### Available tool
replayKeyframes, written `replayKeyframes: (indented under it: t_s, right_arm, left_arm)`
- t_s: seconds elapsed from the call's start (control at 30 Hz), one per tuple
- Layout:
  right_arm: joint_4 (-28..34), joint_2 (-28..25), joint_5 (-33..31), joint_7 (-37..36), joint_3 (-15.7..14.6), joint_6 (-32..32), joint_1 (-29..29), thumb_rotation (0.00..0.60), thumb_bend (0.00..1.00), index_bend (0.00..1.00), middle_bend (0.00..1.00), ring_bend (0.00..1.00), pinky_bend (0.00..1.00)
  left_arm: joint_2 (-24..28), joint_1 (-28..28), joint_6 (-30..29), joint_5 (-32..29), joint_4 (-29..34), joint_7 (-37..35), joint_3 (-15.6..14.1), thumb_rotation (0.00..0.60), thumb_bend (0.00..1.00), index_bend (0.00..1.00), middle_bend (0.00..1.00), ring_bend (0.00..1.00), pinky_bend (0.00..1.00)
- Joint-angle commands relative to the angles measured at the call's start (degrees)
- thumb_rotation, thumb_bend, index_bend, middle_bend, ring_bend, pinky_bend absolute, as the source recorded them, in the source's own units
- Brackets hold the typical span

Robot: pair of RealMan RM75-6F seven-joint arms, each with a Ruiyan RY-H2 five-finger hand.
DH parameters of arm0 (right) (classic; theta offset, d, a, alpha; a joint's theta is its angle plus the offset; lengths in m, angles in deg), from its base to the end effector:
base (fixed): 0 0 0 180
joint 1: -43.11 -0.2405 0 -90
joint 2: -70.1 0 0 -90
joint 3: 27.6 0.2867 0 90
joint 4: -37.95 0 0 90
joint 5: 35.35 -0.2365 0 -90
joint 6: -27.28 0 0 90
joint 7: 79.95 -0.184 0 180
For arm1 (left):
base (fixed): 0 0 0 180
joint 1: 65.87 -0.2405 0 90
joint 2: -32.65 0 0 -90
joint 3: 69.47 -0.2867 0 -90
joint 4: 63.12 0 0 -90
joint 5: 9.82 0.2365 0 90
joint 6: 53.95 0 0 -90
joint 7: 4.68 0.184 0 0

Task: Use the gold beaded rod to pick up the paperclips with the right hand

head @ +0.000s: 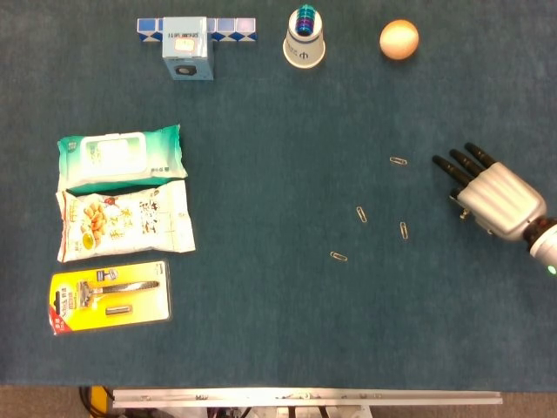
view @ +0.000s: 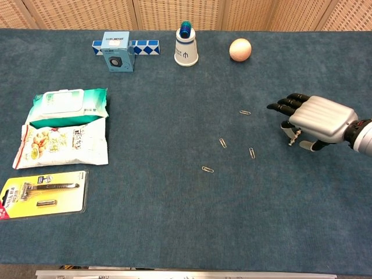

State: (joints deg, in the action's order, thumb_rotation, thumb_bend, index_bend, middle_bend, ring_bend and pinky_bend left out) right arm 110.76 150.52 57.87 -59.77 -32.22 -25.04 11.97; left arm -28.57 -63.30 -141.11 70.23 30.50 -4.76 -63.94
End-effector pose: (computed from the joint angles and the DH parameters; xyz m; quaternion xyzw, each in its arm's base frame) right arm -0.3108 -0.3255 -0.0375 0.8848 -0.1745 0.1751 0.3950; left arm -0.3660 0.2206 0.1860 -0.5422 -0.3874 -0.3786 0.6423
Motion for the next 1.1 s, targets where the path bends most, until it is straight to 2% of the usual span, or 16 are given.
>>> replayKeyframes:
  t_s: [0.03, 1.1]
  right_arm:
    - [-0.2, 0.3, 0.0, 0.0, 0.0, -0.2, -0.1, 0.600, 0.27, 0.52, 0.01, 0.00, 0.08]
    - [-4.6, 3.8, 2.1, 0.0, -1.5, -3.5, 0.1, 0.600, 0.27, 0.50, 0.00, 0.00, 0.07]
  left_arm:
    - [0.0, 0.0, 0.0, 0.0, 0.0, 0.0, 0.0, 0.600, 0.36, 0.47, 0.42, 0.31, 0.50]
    - [0.4, 0.0, 0.5, -0.3, 0.4, -0.4, 0.0, 0.600, 0.36, 0.47, 0.42, 0.31, 0.50]
